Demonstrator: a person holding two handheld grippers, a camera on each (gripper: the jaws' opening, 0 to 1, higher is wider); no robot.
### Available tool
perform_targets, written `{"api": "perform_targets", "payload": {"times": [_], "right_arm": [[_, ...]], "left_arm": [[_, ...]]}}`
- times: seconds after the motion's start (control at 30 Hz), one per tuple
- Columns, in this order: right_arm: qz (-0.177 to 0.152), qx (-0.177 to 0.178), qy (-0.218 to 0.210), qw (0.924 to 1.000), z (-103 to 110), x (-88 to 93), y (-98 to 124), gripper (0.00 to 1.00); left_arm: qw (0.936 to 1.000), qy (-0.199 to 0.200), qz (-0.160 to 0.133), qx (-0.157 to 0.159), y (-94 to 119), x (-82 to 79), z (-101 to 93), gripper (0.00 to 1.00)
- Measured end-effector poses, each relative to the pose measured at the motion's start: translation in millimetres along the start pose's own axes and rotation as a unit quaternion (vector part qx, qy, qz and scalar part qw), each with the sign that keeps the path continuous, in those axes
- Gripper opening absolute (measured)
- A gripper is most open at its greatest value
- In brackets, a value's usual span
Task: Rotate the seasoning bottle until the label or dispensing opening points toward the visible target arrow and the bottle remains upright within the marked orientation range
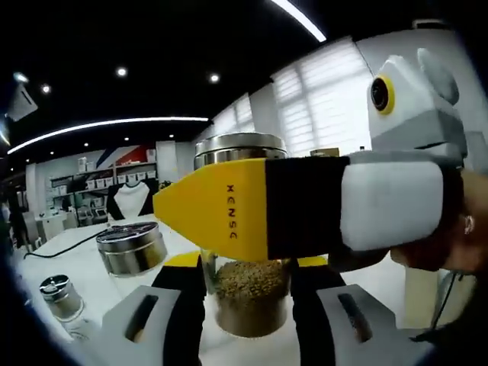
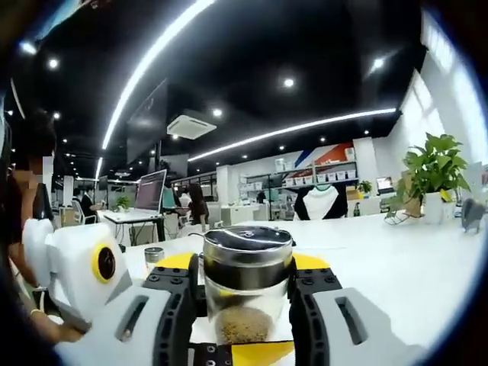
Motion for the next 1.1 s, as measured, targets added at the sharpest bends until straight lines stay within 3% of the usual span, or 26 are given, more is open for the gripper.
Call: {"api": "perform_targets", "payload": {"times": [0.2,0.33,0.6,0.67,0.7,0.77,0.83,0.97,1.1], "right_arm": [[-0.017,0.022,0.018,0.9994,-2,-1.3,-4,0.44],[-0.034,-0.001,0.035,0.9988,1,-3.7,-4,0.43],[-0.049,-0.073,0.012,0.9961,-7,-14.6,0,0.42],[-0.058,-0.115,0.008,0.9916,-5,-17.7,2,0.42],[-0.059,-0.128,-0.009,0.9899,-6,-18.5,3,0.42],[-0.061,-0.141,0.001,0.9882,-5,-20.9,4,0.42],[-0.062,-0.155,0.011,0.986,-2,-23.2,5,0.42],[-0.068,-0.196,0.025,0.978,3,-30.0,8,0.42],[-0.063,-0.22,0.025,0.9732,5,-33.3,9,0.42]], "left_arm": [[0.9999,0.009,-0.008,0.003,2,-1.4,-2.1,0.45],[0.9997,0.019,-0.014,0.007,4,-2.9,1.1,0.45],[0.9978,0.011,-0.04,0.053,11,-12.8,3.7,0.46],[0.9957,0.0,-0.045,0.081,13,-16.5,4.8,0.46],[0.9949,0.002,-0.045,0.09,14,-17.1,5.9,0.47],[0.9928,0.011,-0.05,0.109,15,-18.5,8.7,0.49],[0.9877,0.021,-0.056,0.145,17,-20.9,8.0,0.51],[0.9755,0.0,-0.074,0.207,22,-30.8,6.4,0.52],[0.9654,-0.011,-0.058,0.254,25,-35.3,7.4,0.52]]}}
Point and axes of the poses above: the point that each gripper's makers call its tool centre point, and the gripper's own axes: y roughly backward along the fingers, z roughly to its left, x roughly out of its underside, the point moved 7 cm from there along y, roughly backward along the fingers, and after that the axes turned 11 degrees about z, right-handed, at the moved point
